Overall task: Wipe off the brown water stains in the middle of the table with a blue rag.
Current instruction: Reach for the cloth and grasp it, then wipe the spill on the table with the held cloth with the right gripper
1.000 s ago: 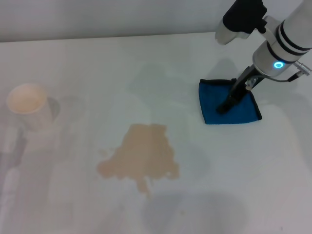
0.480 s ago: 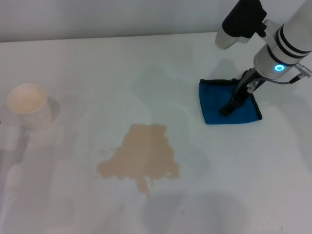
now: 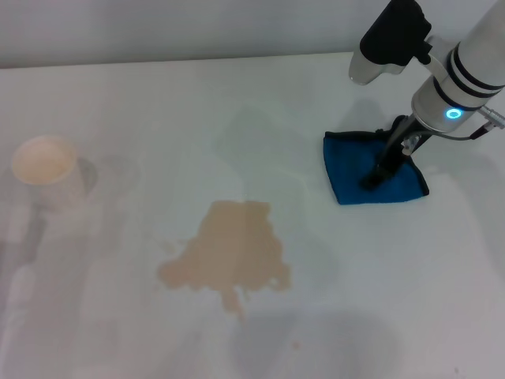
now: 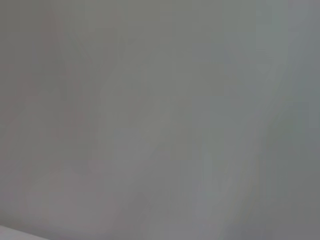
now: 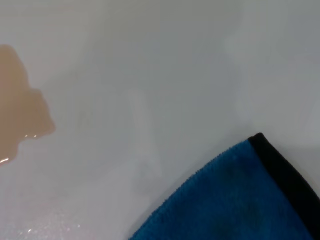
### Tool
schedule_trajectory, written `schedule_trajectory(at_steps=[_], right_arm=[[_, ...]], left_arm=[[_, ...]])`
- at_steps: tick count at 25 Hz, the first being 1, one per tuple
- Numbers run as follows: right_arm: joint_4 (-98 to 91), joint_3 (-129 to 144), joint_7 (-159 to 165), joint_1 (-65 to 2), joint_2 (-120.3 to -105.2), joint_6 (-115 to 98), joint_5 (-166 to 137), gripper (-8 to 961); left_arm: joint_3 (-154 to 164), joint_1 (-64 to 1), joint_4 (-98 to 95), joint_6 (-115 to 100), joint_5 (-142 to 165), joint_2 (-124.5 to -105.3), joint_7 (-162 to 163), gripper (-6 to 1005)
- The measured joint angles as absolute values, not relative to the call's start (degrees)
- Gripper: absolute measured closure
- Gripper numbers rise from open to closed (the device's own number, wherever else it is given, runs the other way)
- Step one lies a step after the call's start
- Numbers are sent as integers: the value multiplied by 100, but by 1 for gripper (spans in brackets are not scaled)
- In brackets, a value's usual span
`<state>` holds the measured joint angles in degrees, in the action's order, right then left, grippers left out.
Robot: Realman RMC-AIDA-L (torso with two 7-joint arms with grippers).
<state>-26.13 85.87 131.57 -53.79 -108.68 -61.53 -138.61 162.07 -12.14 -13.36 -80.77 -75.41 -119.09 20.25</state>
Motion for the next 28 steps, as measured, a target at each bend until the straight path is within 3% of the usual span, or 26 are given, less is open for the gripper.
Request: schedule_trajectory(at_steps=[4,20,23,28], right_arm=[[-2600,8577,13157,-5403,-10861,-6279,-13868,348],[-2687,8600,13147,-5404,-10865,-6443,-13939,597],[-2790,8605,13134,-5382,-10893,-6495,-13952,783],[-3074,8592,13119,-5297,-11035,-6692,-13952,856]], left_arm=[[16207,-1213,-1335,-8077,-7541,-11912,2028,107],[16207,-1186,-1336,-8083,-7541,-11918,2056,106],[16207,-1180,-1336,-8085,-7541,-11918,2056,106],[16207,-1161,-1333,-8085,-7541,-11918,2057,106]])
